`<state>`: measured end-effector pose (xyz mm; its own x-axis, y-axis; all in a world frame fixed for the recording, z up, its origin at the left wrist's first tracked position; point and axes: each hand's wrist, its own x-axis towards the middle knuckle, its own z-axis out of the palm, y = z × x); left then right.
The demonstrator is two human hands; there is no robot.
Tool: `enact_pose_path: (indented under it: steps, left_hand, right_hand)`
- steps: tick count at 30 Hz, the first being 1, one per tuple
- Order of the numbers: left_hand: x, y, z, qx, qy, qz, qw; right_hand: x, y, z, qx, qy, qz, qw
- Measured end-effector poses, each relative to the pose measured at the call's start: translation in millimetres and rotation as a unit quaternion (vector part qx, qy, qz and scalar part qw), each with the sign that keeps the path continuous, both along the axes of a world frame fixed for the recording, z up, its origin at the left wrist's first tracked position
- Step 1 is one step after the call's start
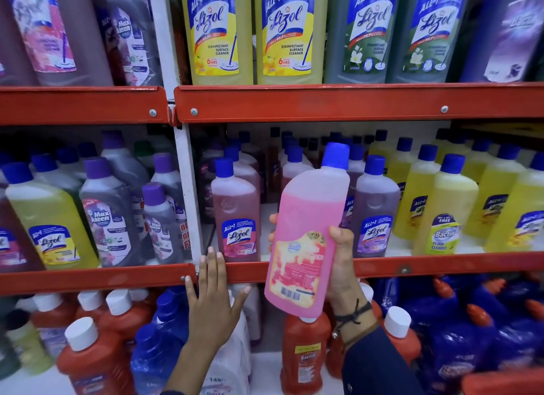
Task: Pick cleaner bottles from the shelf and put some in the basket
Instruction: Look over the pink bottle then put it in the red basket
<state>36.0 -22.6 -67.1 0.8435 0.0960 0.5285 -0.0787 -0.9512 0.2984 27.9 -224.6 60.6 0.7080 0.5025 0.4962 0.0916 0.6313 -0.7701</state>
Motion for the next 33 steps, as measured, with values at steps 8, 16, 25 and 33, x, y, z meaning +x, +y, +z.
enact_pose_path:
  steps: [8, 16, 25, 33]
  left_hand:
    - [4, 2, -4, -0.009, -0.012, -0.001, 1.000]
    - [6, 3, -8, 0.001, -0.016, 0.008, 1.000]
    - [-35, -43, 58, -0.258, -0.103, -0.201, 0.939]
    - [-49, -155, 120, -0.277, -0.031, -0.426, 0.861]
  right_hand:
    - [2, 4, -2, -0.126, -0.094, -0.357, 0.921]
    - [5, 3, -8, -0.144, -0.132, -0.422, 0.885]
    - [1, -15, -4, -0.136, -0.113, -0.441, 0.880]
    - [-33, -114, 10, -0.167, -0.081, -0.394, 0.900]
